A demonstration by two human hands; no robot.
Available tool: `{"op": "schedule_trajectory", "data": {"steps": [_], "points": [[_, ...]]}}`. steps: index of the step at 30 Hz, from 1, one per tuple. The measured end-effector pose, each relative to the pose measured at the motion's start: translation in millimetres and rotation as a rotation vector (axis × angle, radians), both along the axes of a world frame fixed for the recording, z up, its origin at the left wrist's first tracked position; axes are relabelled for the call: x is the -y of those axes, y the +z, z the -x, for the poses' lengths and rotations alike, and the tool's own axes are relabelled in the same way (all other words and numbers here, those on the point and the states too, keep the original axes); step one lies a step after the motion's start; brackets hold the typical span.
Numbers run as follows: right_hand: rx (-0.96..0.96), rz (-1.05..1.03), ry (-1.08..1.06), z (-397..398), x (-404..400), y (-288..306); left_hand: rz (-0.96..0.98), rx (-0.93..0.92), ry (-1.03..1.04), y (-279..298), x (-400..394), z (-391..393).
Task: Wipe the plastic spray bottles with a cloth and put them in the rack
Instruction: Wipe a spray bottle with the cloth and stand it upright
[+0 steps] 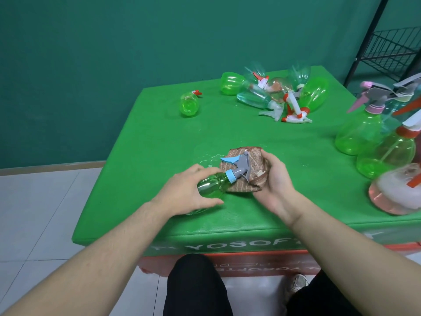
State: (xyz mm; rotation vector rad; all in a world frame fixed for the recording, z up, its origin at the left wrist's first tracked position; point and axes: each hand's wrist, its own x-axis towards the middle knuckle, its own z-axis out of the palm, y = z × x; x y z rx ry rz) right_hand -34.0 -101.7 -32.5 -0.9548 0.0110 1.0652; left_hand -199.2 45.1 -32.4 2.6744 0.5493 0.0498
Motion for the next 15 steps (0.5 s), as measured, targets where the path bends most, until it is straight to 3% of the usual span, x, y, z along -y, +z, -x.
{"op": "schedule_trajectory", "data": {"steps": [8,15], "points": [[-0.158,0.013,0.062,1.5,-29.3,0.1,0.0,0.03,-0.012,-4.6,-3.2,-0.1],[-0.113,0.0,0.042,-5.1,-30.9,-4.9,-0.019,0.02,0.042,-5.5,-0.7,-2.7]]}}
